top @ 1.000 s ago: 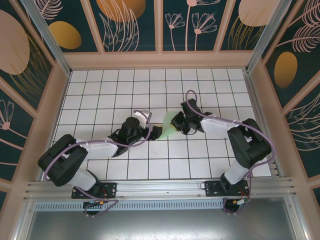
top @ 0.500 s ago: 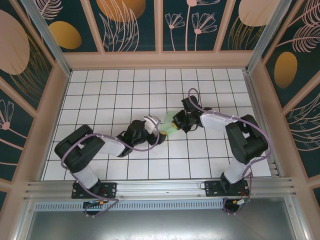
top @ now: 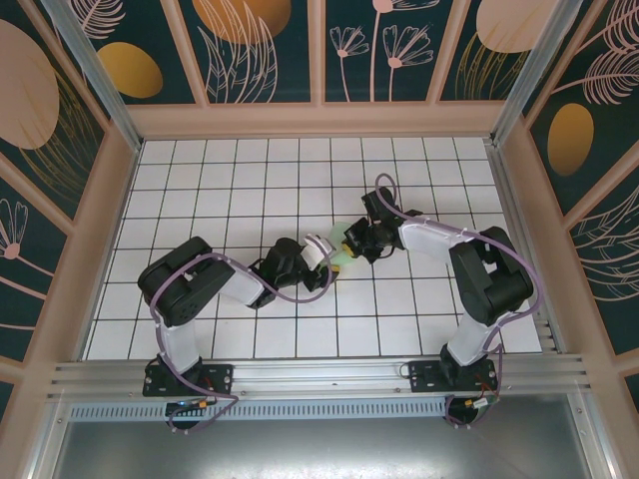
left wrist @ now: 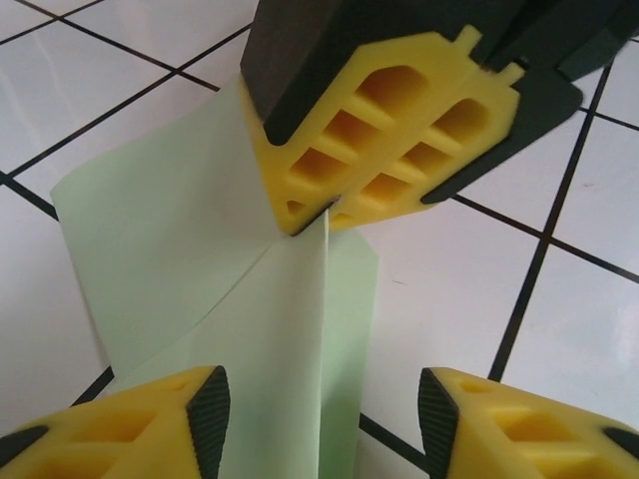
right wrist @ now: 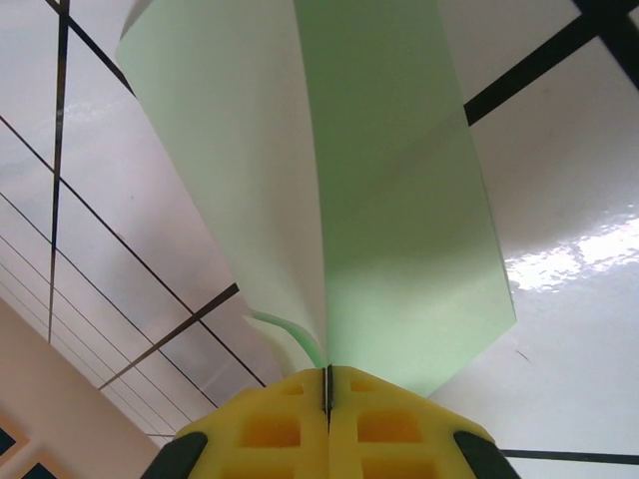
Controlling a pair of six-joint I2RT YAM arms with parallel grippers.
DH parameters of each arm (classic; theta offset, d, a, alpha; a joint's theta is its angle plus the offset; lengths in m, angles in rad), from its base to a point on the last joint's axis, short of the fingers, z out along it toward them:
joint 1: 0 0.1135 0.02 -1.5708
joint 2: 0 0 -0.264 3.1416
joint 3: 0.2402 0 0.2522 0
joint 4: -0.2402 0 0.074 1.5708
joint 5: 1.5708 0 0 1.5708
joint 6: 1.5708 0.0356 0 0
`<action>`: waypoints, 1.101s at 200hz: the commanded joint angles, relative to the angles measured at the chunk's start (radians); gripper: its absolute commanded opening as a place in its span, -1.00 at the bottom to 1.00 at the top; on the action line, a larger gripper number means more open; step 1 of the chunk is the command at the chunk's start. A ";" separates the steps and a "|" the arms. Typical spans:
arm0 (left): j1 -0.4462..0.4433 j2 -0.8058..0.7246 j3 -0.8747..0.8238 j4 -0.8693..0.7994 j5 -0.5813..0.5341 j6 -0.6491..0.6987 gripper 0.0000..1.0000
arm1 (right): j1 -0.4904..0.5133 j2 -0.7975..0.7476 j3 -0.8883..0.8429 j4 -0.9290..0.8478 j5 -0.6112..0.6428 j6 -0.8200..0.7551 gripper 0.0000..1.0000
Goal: Fold a paper plane with a square sheet of paper (pick it up from the middle)
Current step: Fourth fold the wing at the center of the table.
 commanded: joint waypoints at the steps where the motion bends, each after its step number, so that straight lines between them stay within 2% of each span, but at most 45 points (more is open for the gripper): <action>1: -0.004 0.024 0.028 0.026 0.003 0.033 0.03 | -0.007 0.023 0.023 -0.038 -0.024 -0.018 -1.00; 55: -0.003 0.044 0.044 0.023 -0.029 0.031 -0.30 | -0.007 0.033 0.027 -0.022 -0.047 -0.029 -0.97; 101: -0.003 0.055 0.059 0.002 -0.040 0.019 -0.59 | -0.010 0.013 0.027 -0.006 -0.043 -0.051 -0.65; 123: -0.003 0.045 0.046 0.015 -0.036 -0.019 -0.67 | -0.020 -0.008 0.025 -0.012 -0.028 -0.071 -0.39; 142: -0.002 0.037 0.040 0.010 -0.025 -0.077 -0.70 | -0.040 -0.043 0.018 -0.010 -0.011 -0.115 -0.10; 163: -0.003 0.026 0.032 0.009 -0.013 -0.179 -0.71 | -0.067 -0.111 -0.035 0.056 0.000 -0.171 0.08; 198: -0.002 0.012 0.024 0.010 -0.020 -0.369 -0.73 | -0.089 -0.241 -0.167 0.194 0.041 -0.265 0.14; 220: -0.002 0.011 0.028 0.008 -0.012 -0.488 -0.74 | -0.090 -0.282 -0.229 0.266 0.018 -0.309 0.14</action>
